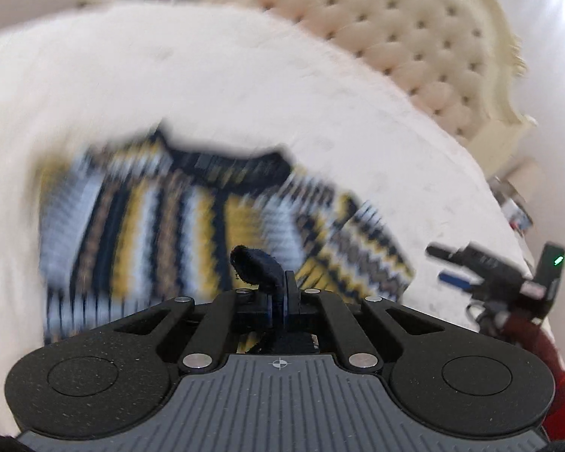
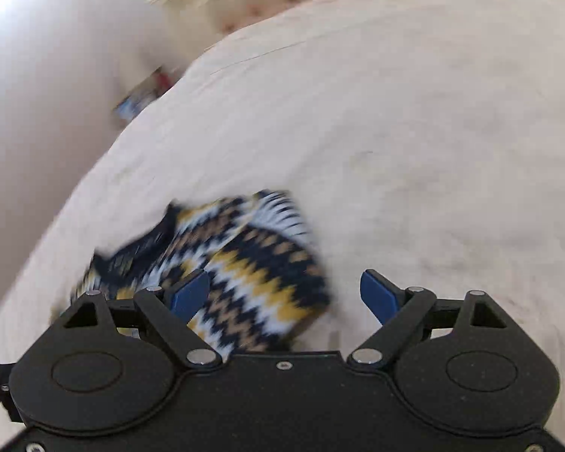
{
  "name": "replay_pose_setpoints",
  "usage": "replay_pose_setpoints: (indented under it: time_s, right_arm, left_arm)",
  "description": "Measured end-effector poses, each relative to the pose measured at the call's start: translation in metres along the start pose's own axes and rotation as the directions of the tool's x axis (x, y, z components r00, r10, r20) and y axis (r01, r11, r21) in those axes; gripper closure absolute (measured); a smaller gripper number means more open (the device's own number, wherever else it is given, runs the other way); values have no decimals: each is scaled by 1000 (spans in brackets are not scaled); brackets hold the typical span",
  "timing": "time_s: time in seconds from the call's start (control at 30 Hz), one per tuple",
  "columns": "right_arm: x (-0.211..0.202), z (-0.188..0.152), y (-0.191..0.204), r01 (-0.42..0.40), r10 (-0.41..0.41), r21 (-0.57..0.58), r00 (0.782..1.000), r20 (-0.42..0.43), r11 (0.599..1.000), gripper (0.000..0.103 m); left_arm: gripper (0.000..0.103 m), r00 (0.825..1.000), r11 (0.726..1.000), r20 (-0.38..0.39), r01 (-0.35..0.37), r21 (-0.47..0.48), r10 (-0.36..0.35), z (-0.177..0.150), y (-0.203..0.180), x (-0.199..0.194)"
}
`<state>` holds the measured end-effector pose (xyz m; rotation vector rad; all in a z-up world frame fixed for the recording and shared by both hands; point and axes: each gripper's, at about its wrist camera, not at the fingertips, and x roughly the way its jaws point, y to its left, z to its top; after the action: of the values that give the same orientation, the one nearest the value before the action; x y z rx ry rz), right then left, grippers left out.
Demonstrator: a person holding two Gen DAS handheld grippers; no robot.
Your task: Fold small clothes
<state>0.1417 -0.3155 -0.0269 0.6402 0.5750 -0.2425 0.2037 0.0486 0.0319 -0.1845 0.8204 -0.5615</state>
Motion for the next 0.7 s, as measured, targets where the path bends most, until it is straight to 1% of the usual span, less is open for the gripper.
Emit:
replay_pose_setpoints:
  time_s: [0.07, 0.13, 0.17, 0.2, 0.23, 0.3, 0.37, 0.4, 0.43, 0.5, 0.57, 0.6, 0.7]
  right_arm:
    - [-1, 2, -5, 15, -16, 24, 1000, 22, 1000, 15]
    - [-2, 4, -7, 7, -8, 48, 999, 34, 999, 15]
    - [-1, 4, -8, -1, -1, 58, 999, 37, 998, 15]
    - [0, 4, -8, -4, 2, 60, 999, 35, 998, 15]
    - [3, 4, -7, -2, 0, 57, 1000, 31, 998, 15]
    - [5, 2, -6, 10, -11, 38, 1000, 21, 999, 15]
    - [11, -1, -4, 28, -28, 12, 1000, 6, 1000, 15]
    - [14, -2, -2, 36, -36, -2, 999, -3, 999, 15]
    - [14, -4, -2, 38, -38, -9, 999, -10, 999, 15]
    - [18, -6, -2, 33, -33, -9, 999, -24, 999, 15]
    - [19, -7, 0, 26, -26, -14, 999, -36, 1000, 15]
    - [19, -9, 3, 26, -26, -20, 999, -40, 999, 15]
    - [23, -10, 6, 24, -25, -29, 998, -51, 999, 15]
  left_arm:
    - [99, 998, 998, 63, 16, 59, -20, 23, -12, -17]
    - [99, 988, 994, 151, 18, 107, -34, 40, -15, -37]
    - [99, 981, 992, 193, 0, 127, -24, 44, -12, -42]
    - [99, 978, 991, 209, -27, 131, -1, 46, -6, -42]
    - [99, 980, 992, 195, -53, 116, 30, 45, 5, -36]
    - [99, 986, 994, 136, -100, 34, 95, 38, 35, -12]
    - [99, 984, 986, 59, -165, -31, 167, 26, 66, 14]
    - [99, 980, 979, 24, -195, -58, 197, 18, 81, 26]
    - [99, 977, 974, -7, -212, -75, 212, 13, 93, 35]
    - [99, 970, 965, -42, -242, -105, 238, 1, 111, 48]
    - [98, 973, 963, -64, -230, -141, 223, -6, 125, 55]
    - [98, 973, 961, -68, -227, -156, 219, -9, 128, 57]
    - [94, 971, 957, -58, -240, -161, 233, -8, 135, 55]
